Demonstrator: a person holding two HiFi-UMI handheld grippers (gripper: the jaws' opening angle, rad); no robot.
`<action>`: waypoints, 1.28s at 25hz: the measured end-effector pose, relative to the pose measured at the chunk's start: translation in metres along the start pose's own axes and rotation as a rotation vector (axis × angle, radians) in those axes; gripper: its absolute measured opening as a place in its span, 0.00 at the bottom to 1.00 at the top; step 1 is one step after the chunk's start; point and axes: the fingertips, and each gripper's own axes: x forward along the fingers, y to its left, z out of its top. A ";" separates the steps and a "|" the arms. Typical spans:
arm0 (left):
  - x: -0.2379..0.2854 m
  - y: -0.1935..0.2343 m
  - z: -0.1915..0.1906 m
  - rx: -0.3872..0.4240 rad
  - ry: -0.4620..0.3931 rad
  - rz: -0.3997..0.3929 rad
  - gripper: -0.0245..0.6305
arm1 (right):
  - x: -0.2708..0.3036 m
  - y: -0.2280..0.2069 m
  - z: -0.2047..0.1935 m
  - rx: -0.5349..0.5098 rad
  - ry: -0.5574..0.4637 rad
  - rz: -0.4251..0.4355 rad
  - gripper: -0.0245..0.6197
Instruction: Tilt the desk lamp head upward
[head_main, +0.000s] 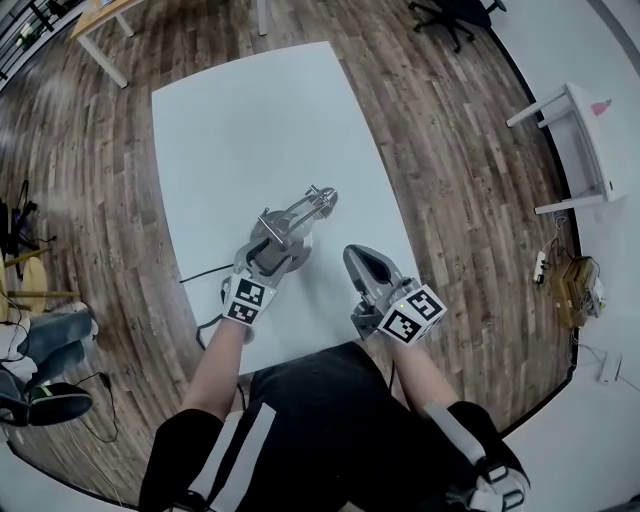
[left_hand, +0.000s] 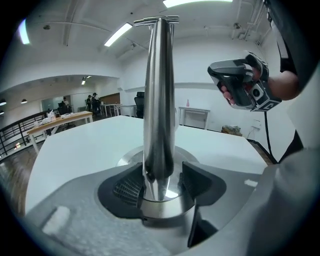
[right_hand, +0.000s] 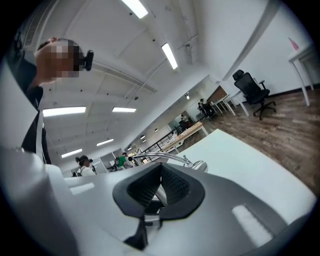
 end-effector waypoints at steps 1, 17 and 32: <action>0.000 -0.001 -0.001 0.003 0.005 -0.001 0.43 | 0.003 0.000 -0.001 0.067 -0.002 0.016 0.04; 0.004 -0.011 0.000 -0.020 0.008 -0.027 0.42 | 0.073 -0.048 -0.012 1.167 -0.073 0.135 0.28; 0.000 -0.004 -0.002 -0.038 -0.020 -0.045 0.42 | 0.108 -0.057 -0.016 1.348 -0.110 0.086 0.22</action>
